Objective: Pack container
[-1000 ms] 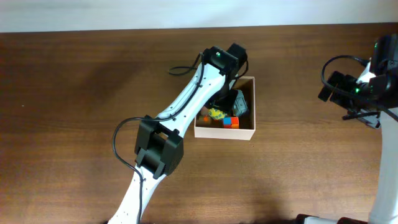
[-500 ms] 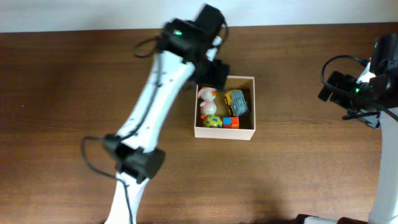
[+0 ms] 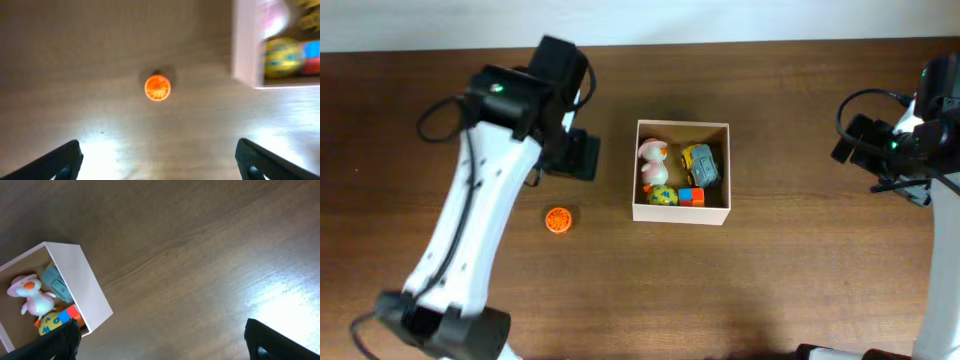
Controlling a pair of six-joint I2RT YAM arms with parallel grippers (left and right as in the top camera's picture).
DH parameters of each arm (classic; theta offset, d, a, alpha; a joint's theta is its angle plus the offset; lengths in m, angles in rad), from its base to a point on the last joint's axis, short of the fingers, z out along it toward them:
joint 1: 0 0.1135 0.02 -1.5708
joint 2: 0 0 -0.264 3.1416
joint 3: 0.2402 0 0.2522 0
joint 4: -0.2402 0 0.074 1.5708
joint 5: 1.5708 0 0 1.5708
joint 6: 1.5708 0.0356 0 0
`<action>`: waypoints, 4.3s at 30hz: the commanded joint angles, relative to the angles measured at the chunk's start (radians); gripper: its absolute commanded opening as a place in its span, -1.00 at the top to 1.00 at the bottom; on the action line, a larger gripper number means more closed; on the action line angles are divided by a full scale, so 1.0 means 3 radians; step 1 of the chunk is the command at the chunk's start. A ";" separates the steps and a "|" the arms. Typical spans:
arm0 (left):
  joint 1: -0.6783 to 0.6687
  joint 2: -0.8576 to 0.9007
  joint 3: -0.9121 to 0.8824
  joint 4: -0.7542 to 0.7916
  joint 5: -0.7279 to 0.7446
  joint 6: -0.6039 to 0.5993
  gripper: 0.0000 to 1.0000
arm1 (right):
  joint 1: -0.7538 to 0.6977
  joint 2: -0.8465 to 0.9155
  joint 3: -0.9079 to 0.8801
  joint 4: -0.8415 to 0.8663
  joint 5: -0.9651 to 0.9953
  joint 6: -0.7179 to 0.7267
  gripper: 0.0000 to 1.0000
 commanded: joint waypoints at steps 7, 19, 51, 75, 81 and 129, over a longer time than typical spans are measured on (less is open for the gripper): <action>0.0528 0.0132 -0.1971 0.1350 0.0354 0.0056 -0.99 | -0.0028 0.0005 -0.0017 0.0006 -0.0018 0.0027 -0.98; 0.0581 0.0137 -0.2712 0.2155 0.0381 0.0066 -0.87 | -0.0027 0.0005 -0.0017 0.0006 -0.0018 0.0027 -0.97; 0.0581 0.0421 -0.3025 0.2734 0.0455 0.0057 -0.51 | -0.0027 0.0005 -0.0017 0.0006 -0.0018 0.0027 -0.97; 0.0085 0.0418 -0.0586 0.1191 0.0717 0.0060 0.08 | -0.0027 0.0005 -0.0017 0.0006 -0.0018 0.0027 -0.97; -0.0528 0.0458 -0.0286 0.1540 0.0689 0.0057 0.07 | -0.0027 0.0005 -0.0017 0.0006 -0.0018 0.0027 -0.98; 0.0894 0.0546 0.2477 -0.0150 -0.0446 -0.0229 -0.99 | -0.0023 0.0005 -0.0017 0.0008 -0.0018 0.0027 -0.98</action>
